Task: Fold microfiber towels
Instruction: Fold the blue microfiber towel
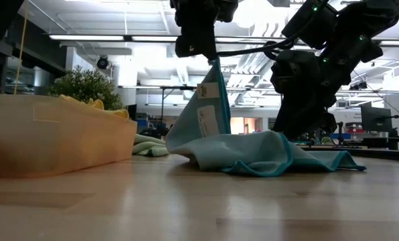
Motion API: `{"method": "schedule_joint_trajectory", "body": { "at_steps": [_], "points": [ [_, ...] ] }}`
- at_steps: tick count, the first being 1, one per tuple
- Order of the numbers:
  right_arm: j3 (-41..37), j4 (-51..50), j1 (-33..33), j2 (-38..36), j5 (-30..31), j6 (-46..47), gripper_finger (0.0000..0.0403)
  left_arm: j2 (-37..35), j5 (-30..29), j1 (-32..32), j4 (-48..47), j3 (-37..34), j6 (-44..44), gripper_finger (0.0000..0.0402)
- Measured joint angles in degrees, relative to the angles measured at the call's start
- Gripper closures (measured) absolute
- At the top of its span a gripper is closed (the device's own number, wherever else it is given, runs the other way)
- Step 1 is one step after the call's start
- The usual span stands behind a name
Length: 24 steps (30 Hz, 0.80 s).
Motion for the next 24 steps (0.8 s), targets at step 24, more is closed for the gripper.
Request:
{"method": "schedule_joint_trajectory", "body": {
  "at_steps": [24],
  "points": [
    [-0.02,5.6,0.04,6.27,-3.95,-1.79,0.0394,0.0,0.02,0.0,0.98,0.0,0.0,0.0402]
  ]
}}
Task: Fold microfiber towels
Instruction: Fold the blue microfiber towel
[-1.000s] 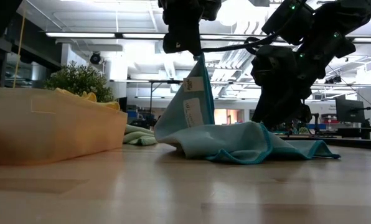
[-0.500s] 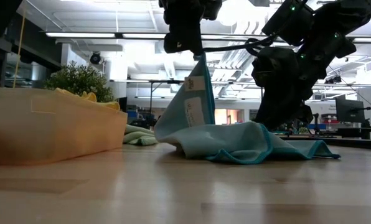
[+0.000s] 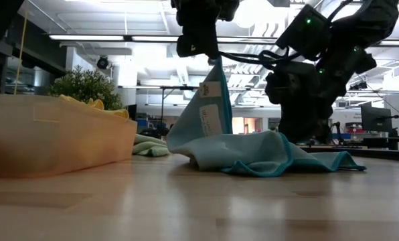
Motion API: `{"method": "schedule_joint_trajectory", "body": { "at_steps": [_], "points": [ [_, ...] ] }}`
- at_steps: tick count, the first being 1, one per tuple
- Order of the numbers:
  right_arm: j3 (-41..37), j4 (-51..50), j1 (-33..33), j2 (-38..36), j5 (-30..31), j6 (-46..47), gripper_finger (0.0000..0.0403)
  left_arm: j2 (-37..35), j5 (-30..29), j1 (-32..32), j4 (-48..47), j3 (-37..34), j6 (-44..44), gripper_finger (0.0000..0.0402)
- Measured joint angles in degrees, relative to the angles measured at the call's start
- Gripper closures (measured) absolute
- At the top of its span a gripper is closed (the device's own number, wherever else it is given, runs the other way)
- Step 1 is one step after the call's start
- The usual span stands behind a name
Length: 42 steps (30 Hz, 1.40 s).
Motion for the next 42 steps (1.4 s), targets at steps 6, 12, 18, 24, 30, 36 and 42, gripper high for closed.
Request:
{"method": "schedule_joint_trajectory", "body": {
  "at_steps": [6,12,18,24,30,36,42],
  "points": [
    [0.0,-4.74,-0.04,-7.36,2.71,-0.84,0.04,-1.14,0.03,1.33,-1.64,-0.02,2.51,0.0402],
    [0.32,-12.79,-1.96,-25.0,7.25,-1.68,0.0402,-7.32,-3.22,6.39,-1.13,-0.02,3.72,0.0401],
    [8.91,-25.07,-3.45,-38.47,16.33,-5.73,0.0402,-14.21,-6.58,11.25,-0.96,-0.02,5.44,0.0402],
    [23.82,-39.24,-5.07,-39.96,21.37,-13.3,0.0403,-20.0,-8.71,12.85,0.0,-0.02,9.14,0.0402],
    [37.34,-50.09,-5.69,-36.69,22.59,-17.96,0.0403,-24.61,-9.11,11.68,-0.6,-0.02,5.95,0.0402],
    [46.55,-56.78,-4.23,-33.59,13.54,-17.75,0.0403,-28.13,-8.2,4.64,-3.74,-0.02,1.87,0.0402],
    [56.5,-62.05,1.47,-30.54,-5.45,-16.61,0.0403,-31.81,0.01,-2.49,-4.06,-0.02,-6.61,0.0402]
  ]
}}
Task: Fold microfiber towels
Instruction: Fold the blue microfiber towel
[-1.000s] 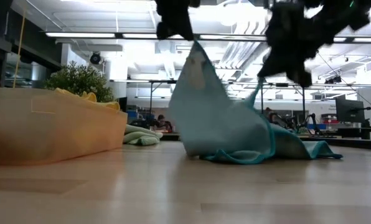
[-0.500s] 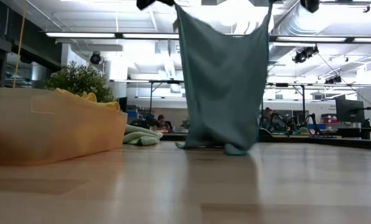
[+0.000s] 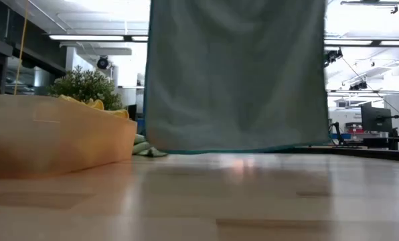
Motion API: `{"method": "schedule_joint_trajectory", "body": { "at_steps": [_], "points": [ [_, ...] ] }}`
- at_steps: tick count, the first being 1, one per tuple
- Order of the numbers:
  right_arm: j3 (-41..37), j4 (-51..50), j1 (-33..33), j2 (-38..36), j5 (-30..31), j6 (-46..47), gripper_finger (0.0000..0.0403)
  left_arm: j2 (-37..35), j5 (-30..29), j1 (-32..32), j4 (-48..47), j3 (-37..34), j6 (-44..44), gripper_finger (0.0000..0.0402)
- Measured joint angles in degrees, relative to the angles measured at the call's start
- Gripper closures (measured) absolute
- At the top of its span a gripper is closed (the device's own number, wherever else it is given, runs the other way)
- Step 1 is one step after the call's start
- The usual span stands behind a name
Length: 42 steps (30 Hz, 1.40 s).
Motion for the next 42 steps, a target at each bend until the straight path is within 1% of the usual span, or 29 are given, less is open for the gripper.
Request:
{"method": "schedule_joint_trajectory", "body": {
  "at_steps": [2,4,7,9,12,14,16,19,23,30,34,36,38,42],
  "points": [
    [2.43,-1.18,2.92,0.95,-3.25,1.88,0.0403,-0.76,0.82,-2.02,0.0,0.0,-3.37,0.0402],
    [4.23,-2.14,5.82,1.75,-4.47,3.81,0.0403,-1.18,0.86,-4.08,0.02,0.0,-5.84,0.0402],
    [5.83,-4.0,9.03,2.48,-4.75,6.82,0.0403,-1.18,0.84,-6.33,0.55,0.0,-7.92,0.0402],
    [6.06,-5.9,10.04,2.64,-4.41,7.86,0.0403,-0.6,0.51,-6.64,0.86,0.02,-7.74,0.0402],
    [5.35,-10.62,10.16,2.6,-0.96,8.2,0.0403,0.95,-1.5,-4.56,0.62,0.02,-5.34,0.0402],
    [4.55,-15.6,9.98,2.62,3.15,8.57,0.0403,2.42,-4.15,-2.53,-0.17,0.02,-3.4,0.0401],
    [3.11,-20.01,9.67,2.63,7.22,9.5,0.0403,4.28,-5.13,-0.34,-1.87,0.02,-1.21,0.0402],
    [-1.03,-23.34,9.08,2.45,11.12,11.11,0.0403,7.97,-5.1,2.31,-4.95,0.02,1.83,0.0402],
    [-8.68,-23.4,8.44,2.45,13.16,12.01,0.0403,14.86,-5.88,3.6,-7.29,0.02,5.41,0.0402],
    [-25.03,-19.51,6.68,2.45,20.91,18.48,0.0403,26.5,-15.81,3.45,-7.5,0.0,9.19,0.0402],
    [-32.75,-15.48,5.45,2.45,22.81,21.69,0.0403,32.07,-23.41,3.76,-7.34,0.02,9.2,0.0402],
    [-36.03,-13.12,4.52,2.45,23.53,22.61,0.0403,34.65,-28.11,4.34,-6.15,0.02,9.21,0.0402],
    [-38.85,-11.22,3.3,2.45,23.95,23.07,0.0403,36.86,-31.52,5.21,-4.33,0.02,9.19,0.0401],
    [-43.46,-8.39,-0.1,2.45,24.24,23.01,0.0403,40.41,-32.79,7.46,-0.54,0.02,10.03,0.0402]
  ]
}}
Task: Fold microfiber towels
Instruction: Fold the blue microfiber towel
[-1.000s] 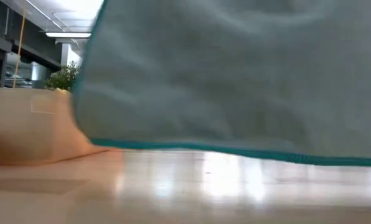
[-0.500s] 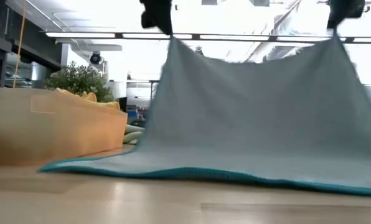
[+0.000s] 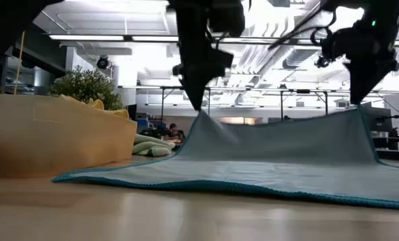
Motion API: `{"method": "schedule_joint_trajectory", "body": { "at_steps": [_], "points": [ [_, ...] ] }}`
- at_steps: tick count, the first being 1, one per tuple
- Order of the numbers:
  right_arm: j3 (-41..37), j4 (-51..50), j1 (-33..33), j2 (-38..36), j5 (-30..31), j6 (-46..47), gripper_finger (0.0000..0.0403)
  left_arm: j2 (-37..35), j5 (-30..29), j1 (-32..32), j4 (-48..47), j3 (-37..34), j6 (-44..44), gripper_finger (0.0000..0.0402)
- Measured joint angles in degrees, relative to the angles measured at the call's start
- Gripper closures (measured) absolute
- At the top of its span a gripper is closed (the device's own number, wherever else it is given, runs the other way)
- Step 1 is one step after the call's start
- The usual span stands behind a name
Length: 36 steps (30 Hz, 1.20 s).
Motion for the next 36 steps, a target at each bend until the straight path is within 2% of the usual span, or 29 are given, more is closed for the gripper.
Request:
{"method": "schedule_joint_trajectory", "body": {
  "at_steps": [6,14,23,28,36],
  "points": [
    [-3.71,1.95,-5.91,0.0,3.92,-0.65,0.0403,2.61,-1.47,3.28,4.48,0.0,2.68,0.0402],
    [-3.95,1.97,-16.57,-0.02,7.87,-9.35,0.0403,2.48,-2.28,8.2,13.38,0.0,7.64,0.0402],
    [-3.55,2.05,-26.97,-0.51,10.9,-18.09,0.0403,2.42,-3.65,11.9,13.07,0.0,13.51,0.0402],
    [-1.19,2.31,-27.07,-3.61,8.83,-20.1,0.0403,1.35,-4.54,11.55,8.73,0.0,17.36,0.0401],
    [0.88,1.89,-21.77,-10.55,-1.5,-14.2,0.0403,-2.72,-4.21,7.89,0.69,0.0,17.36,0.0402]
  ]
}}
